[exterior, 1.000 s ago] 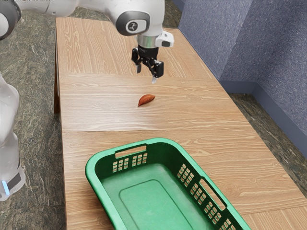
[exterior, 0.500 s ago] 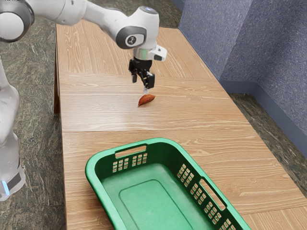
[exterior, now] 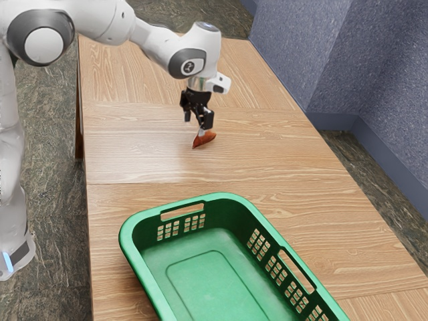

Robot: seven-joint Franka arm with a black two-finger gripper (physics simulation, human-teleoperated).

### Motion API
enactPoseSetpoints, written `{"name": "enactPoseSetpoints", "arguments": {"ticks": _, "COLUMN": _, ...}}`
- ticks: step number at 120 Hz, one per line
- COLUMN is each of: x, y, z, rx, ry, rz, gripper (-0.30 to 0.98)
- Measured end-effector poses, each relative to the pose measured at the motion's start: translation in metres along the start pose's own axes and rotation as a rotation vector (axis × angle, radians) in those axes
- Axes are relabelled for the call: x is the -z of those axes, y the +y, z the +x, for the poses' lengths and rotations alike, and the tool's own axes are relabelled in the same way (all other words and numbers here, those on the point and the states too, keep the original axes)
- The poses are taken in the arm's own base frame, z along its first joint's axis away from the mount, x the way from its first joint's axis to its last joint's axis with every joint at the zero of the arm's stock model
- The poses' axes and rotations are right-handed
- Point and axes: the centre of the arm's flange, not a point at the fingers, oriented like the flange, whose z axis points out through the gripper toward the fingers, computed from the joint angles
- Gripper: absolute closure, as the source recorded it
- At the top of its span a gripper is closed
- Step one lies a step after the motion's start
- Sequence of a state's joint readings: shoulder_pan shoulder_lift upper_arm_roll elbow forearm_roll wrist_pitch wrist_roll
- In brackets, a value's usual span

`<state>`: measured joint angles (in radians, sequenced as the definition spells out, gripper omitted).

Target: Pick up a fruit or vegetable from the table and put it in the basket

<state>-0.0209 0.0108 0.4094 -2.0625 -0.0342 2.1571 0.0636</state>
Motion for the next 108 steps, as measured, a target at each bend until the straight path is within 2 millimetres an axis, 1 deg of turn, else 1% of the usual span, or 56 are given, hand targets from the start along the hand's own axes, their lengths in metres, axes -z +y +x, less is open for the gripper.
{"name": "enactPoseSetpoints", "arguments": {"ticks": 11, "x": 0.002, "y": -0.010, "z": 0.008, "rx": 0.008, "ry": 0.011, "rz": 0.008, "gripper": 0.07}}
{"name": "enactPoseSetpoints", "arguments": {"ticks": 18, "x": 0.002, "y": -0.007, "z": 0.013, "rx": -0.004, "ry": 0.018, "rz": 0.012, "gripper": 0.07}}
{"name": "enactPoseSetpoints", "arguments": {"ticks": 25, "x": 0.003, "y": 0.009, "z": 0.015, "rx": -0.038, "ry": 0.023, "rz": 0.010, "gripper": 0.07}}
{"name": "enactPoseSetpoints", "arguments": {"ticks": 41, "x": 0.002, "y": 0.061, "z": 0.016, "rx": -0.137, "ry": 0.029, "rz": -0.001, "gripper": 0.08}}
{"name": "enactPoseSetpoints", "arguments": {"ticks": 45, "x": 0.001, "y": 0.070, "z": 0.016, "rx": -0.150, "ry": 0.031, "rz": -0.007, "gripper": 0.08}}
{"name": "enactPoseSetpoints", "arguments": {"ticks": 50, "x": 0.001, "y": 0.075, "z": 0.015, "rx": -0.159, "ry": 0.032, "rz": -0.013, "gripper": 0.08}}
{"name": "enactPoseSetpoints", "arguments": {"ticks": 58, "x": 0.002, "y": 0.073, "z": 0.016, "rx": -0.154, "ry": 0.036, "rz": -0.020, "gripper": 0.08}}
{"name": "enactPoseSetpoints", "arguments": {"ticks": 72, "x": -0.010, "y": 0.055, "z": 0.019, "rx": -0.121, "ry": 0.023, "rz": -0.016, "gripper": 0.08}}
{"name": "enactPoseSetpoints", "arguments": {"ticks": 78, "x": -0.012, "y": 0.050, "z": 0.019, "rx": -0.114, "ry": 0.021, "rz": -0.015, "gripper": 0.08}}
{"name": "enactPoseSetpoints", "arguments": {"ticks": 83, "x": -0.013, "y": 0.051, "z": 0.020, "rx": -0.116, "ry": 0.021, "rz": -0.015, "gripper": 0.09}}
{"name": "enactPoseSetpoints", "arguments": {"ticks": 98, "x": -0.016, "y": 0.063, "z": 0.020, "rx": -0.138, "ry": 0.023, "rz": -0.017, "gripper": 0.12}}
{"name": "enactPoseSetpoints", "arguments": {"ticks": 108, "x": -0.015, "y": 0.060, "z": 0.021, "rx": -0.133, "ry": 0.029, "rz": -0.021, "gripper": 0.14}}
